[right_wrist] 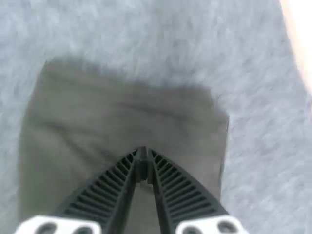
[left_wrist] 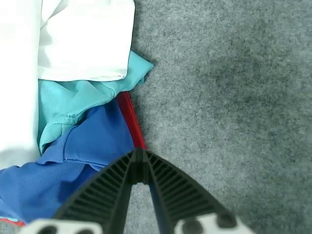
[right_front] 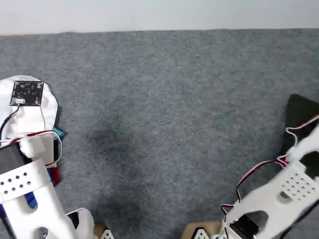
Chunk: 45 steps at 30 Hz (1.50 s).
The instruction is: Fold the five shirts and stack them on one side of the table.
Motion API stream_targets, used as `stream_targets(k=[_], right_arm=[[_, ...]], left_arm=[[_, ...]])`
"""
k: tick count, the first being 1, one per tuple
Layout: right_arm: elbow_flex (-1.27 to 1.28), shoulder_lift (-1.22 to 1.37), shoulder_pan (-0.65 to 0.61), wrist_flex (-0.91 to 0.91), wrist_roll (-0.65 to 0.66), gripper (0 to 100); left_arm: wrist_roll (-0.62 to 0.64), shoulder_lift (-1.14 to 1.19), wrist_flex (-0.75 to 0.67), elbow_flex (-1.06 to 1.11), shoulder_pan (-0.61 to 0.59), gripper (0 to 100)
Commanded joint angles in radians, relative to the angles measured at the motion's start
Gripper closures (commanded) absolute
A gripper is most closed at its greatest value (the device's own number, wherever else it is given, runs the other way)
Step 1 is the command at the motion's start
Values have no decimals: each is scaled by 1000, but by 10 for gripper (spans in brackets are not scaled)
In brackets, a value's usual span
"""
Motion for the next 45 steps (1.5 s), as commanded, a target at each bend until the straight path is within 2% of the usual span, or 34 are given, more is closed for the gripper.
stream_targets(k=[1,4,8,15,19,22,29,32,38,42,45], right_arm=[[-29,-64,7,128,-11,989],[-29,-82,7,251,-32,989],[-29,-160,-2,406,-152,990],[-29,-392,-64,751,-206,990],[35,-568,-85,785,-258,990],[192,-746,-114,785,-259,990],[747,-1201,-151,780,-258,990],[936,-1365,-150,780,-258,990],[1198,-1650,-150,780,-256,990],[1240,-1767,-150,762,-199,990],[1261,-1794,-150,759,-115,990]], left_arm=[[-6,-20,6,-12,0,996],[-5,-21,9,-13,0,996],[-3,-21,35,-15,0,996],[-2,-21,71,-87,0,996],[-2,-21,69,-94,0,996],[-2,-21,69,-94,-5,996],[-9,-21,77,-90,-8,996],[-98,-14,89,-90,-14,996],[-273,32,78,-70,-181,984],[-399,91,84,-54,-321,872],[-437,94,74,-59,-437,791]])
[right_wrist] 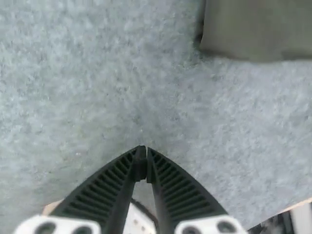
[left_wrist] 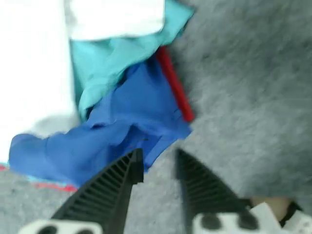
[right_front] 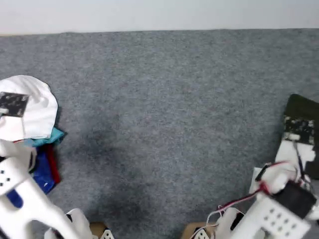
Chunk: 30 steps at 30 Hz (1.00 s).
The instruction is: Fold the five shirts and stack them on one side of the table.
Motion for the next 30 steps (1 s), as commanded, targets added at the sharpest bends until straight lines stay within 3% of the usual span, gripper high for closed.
stream_targets(k=[1,6,11,24,30], right_arm=[[8,-27,-5,19,91,990],[8,-31,-5,25,104,990],[8,-31,-5,27,104,990],[5,-33,-5,28,104,990],[0,-33,-5,30,104,990]], left_arm=[[-60,6,-3,-5,-124,776],[-95,11,-74,91,-167,767],[-94,11,-299,269,-167,765],[112,11,-652,533,94,765],[130,11,-783,624,114,768]])
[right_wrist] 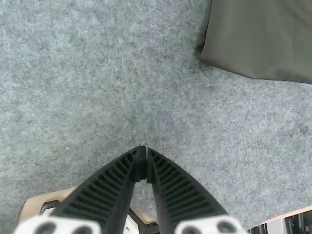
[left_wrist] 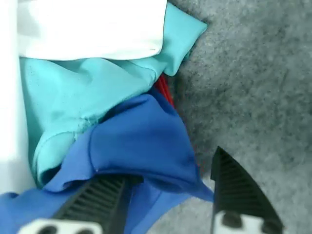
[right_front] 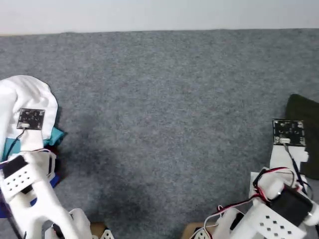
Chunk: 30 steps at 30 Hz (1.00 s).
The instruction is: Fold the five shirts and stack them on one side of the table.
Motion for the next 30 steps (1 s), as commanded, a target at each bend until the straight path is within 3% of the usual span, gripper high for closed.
stream_targets(k=[1,8,13,16,19,24,30], right_arm=[[-14,2,-5,30,11,990],[-14,1,-4,35,11,990],[-8,1,-4,33,9,990],[-8,1,-5,33,9,990],[-8,1,-5,33,9,990],[-8,1,-5,33,8,990],[-6,1,-5,33,8,990]], left_arm=[[12,0,-91,27,9,768],[14,0,-276,116,11,848],[15,-9,-273,88,32,1000],[29,-9,-114,-30,57,998],[114,-11,143,-234,106,998],[229,-11,502,-621,269,998],[354,-8,612,-1078,505,998]])
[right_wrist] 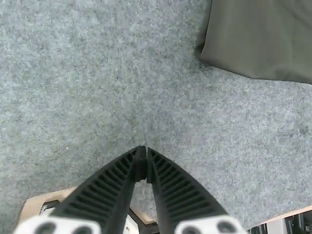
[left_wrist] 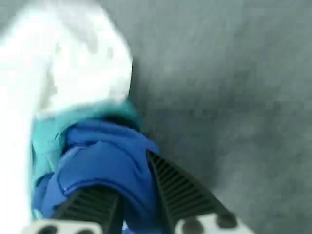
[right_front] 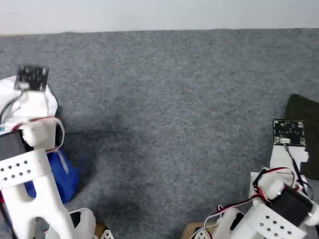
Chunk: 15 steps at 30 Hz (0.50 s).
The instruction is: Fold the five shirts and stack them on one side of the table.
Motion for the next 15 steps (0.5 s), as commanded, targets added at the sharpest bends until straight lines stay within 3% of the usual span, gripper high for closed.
stream_targets(k=[1,6,15], right_arm=[[-6,1,-5,33,8,990],[-6,1,-5,33,11,990],[-6,1,-5,33,14,990]], left_arm=[[55,-3,14,-323,161,998],[120,0,-101,-486,341,998],[141,3,-377,-469,537,998]])
